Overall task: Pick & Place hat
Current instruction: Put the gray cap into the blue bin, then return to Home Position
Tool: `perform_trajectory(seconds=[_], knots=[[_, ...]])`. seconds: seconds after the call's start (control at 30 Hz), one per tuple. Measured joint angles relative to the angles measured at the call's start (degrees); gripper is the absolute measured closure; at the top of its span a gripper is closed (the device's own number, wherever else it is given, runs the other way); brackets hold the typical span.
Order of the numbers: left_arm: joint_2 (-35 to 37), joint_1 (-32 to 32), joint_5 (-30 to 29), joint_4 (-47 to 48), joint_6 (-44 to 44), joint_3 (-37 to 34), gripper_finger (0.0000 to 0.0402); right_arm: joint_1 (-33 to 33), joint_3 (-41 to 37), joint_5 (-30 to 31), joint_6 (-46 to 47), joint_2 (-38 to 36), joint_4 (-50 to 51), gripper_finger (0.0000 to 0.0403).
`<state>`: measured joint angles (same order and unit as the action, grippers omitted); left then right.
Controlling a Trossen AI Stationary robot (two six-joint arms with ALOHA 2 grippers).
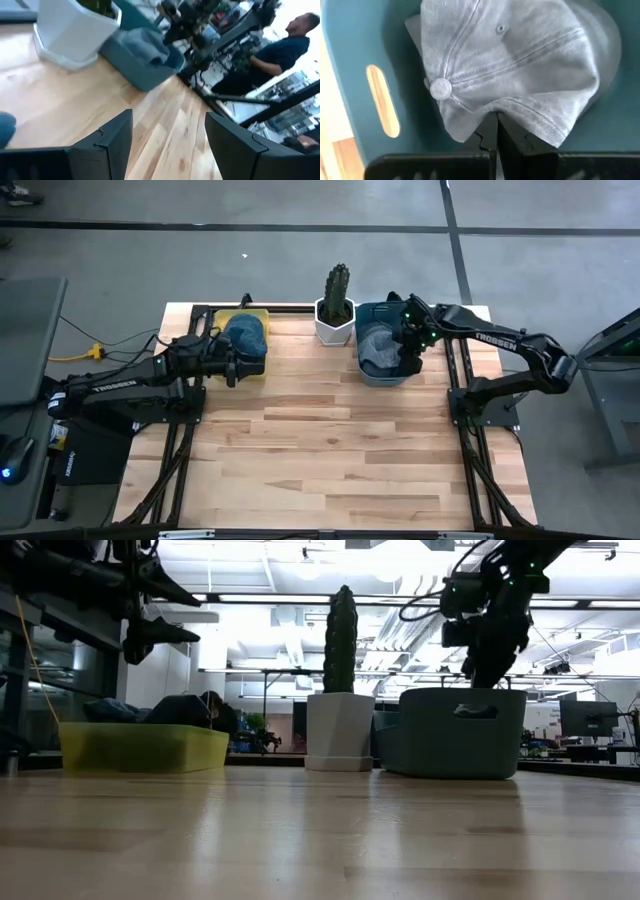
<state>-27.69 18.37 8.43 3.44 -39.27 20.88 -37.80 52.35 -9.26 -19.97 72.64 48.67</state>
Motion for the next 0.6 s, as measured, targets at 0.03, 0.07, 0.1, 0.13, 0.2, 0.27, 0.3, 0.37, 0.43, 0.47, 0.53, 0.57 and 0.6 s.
perform_trajectory(seconds=[0.03,0.07,0.1,0.13,0.2,0.27,0.3,0.37,0.43,0.47,0.53,0.57,0.6], knots=[[0.4,0.0,-0.8,0.2,0.1,0.5,0.0177,0.0,0.7,0.0,0.0,0.0,0.7,0.0403],[1.0,0.0,-1.6,0.2,0.4,1.1,0.0177,0.0,1.4,0.0,0.0,0.0,1.5,0.0403],[1.6,0.0,-2.4,0.4,1.1,1.8,0.0177,0.0,2.0,0.0,0.0,0.0,2.2,0.0403],[2.2,0.0,-3.1,1.3,1.5,2.4,0.0177,0.0,2.5,0.0,-0.3,0.0,2.8,0.0403],[3.2,0.0,-4.6,3.8,2.0,3.4,0.0177,0.0,3.0,0.0,-0.8,0.0,3.6,0.0403],[4.0,0.0,-5.6,6.1,2.7,4.3,0.0177,0.0,3.1,0.1,-1.0,0.0,4.1,0.0403],[4.5,0.0,-6.1,7.0,2.9,4.7,0.0177,0.0,3.1,0.1,-1.0,0.0,4.2,0.0403],[5.3,0.0,-6.8,7.5,3.0,5.1,0.0177,0.0,3.1,0.1,-1.0,0.0,4.8,0.0403],[6.1,0.0,-7.4,7.1,3.0,5.1,0.0177,0.0,3.1,0.0,-1.0,0.0,5.1,0.0403],[6.6,0.0,-7.7,7.3,3.0,5.1,0.0177,0.0,3.1,-0.1,-0.9,0.0,5.1,0.0403],[7.1,0.0,-8.0,7.3,3.0,5.1,0.0177,0.0,3.1,-0.2,-0.3,0.0,5.4,0.0403],[7.4,0.0,-8.0,7.5,3.0,5.1,0.0177,0.0,3.1,-0.2,0.0,-0.3,5.6,0.0403],[7.8,0.0,-8.0,7.6,3.0,5.1,0.0177,0.0,3.1,-0.3,0.3,-0.6,5.7,0.0403]])
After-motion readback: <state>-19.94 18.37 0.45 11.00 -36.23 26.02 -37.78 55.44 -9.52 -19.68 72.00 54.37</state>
